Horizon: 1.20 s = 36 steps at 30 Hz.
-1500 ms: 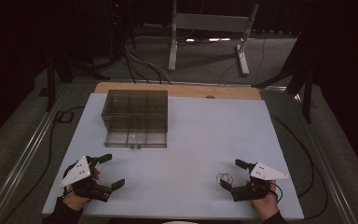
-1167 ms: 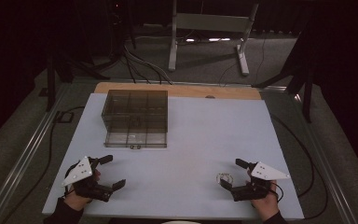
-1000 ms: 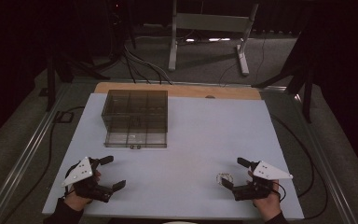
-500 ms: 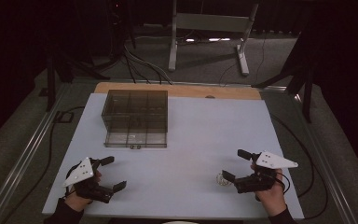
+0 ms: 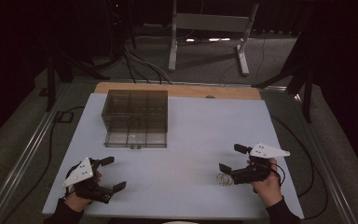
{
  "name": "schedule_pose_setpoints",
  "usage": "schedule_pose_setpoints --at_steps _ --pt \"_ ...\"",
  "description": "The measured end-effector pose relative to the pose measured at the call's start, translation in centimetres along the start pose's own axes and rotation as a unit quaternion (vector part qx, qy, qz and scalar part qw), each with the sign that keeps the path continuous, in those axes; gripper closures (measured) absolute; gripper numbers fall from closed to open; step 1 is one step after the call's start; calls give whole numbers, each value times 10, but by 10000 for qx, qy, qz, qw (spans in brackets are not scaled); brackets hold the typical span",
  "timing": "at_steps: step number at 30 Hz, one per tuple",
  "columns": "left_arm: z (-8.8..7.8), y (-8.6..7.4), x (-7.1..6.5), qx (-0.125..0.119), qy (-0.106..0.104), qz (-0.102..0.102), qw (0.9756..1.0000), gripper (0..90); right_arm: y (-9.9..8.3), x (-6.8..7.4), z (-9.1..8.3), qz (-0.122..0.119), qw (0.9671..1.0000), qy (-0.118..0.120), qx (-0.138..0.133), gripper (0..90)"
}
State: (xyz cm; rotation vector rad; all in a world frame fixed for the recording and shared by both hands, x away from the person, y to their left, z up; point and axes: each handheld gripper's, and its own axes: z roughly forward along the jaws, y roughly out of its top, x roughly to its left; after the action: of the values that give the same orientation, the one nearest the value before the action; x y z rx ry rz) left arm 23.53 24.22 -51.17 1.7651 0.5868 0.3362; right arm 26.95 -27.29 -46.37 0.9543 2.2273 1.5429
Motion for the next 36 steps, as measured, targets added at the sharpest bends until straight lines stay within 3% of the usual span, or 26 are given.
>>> schedule_pose_setpoints --at_steps 5,9,17,18,20,21,24,25,26,27,28,29,30,31,32,33,36 --pt "0 1 -1 -26 -9 9 10000 6 -4 -10 2 133 9997 -141 119 0" --pt "0 0 0 13 -27 11 10000 6 -12 -22 5 288 9984 -273 411 0" --pt "-1 0 0 -17 -23 7 10000 6 -25 -28 10 397 9956 -393 754 0" --pt "0 0 -1 -15 -23 2 10000 6 -26 -27 10 405 9952 -421 791 58" --pt "0 0 -1 8 -30 12 10000 6 -29 -27 11 508 9939 -471 859 86" --pt "0 0 0 8 -38 15 10000 6 -33 -27 12 543 9928 -437 978 150" --pt "0 0 0 -21 -30 -6 10000 6 -37 -27 12 586 9911 -448 1105 171" --pt "0 -1 0 -15 -27 -7 10000 6 -39 -26 13 536 9894 -494 1257 247" --pt "0 -1 0 -15 -27 -7 10000 6 -39 -26 13 536 9894 -494 1257 247" --pt "0 0 0 -24 -25 -6 10000 6 -40 -24 12 435 9871 -542 1442 335" --pt "0 0 0 -24 -25 -6 10000 6 -40 -24 12 435 9871 -542 1442 335" --pt "0 -1 0 -26 -23 -11 10000 6 -41 -24 12 394 9860 -526 1536 444" --pt "0 -1 0 -26 -23 -11 10000 6 -41 -24 12 394 9860 -526 1536 444" --pt "0 -1 0 0 -25 5 10000 6 -41 -23 12 344 9849 -521 1614 499" --pt "0 -1 0 0 -25 5 10000 6 -41 -23 12 344 9849 -521 1614 499" --pt "-1 0 0 -32 -25 -12 10000 6 -42 -23 12 311 9845 -442 1668 571" --pt "-1 -1 0 -35 -17 -25 10000 6 -43 -22 13 281 9840 -369 1722 635"
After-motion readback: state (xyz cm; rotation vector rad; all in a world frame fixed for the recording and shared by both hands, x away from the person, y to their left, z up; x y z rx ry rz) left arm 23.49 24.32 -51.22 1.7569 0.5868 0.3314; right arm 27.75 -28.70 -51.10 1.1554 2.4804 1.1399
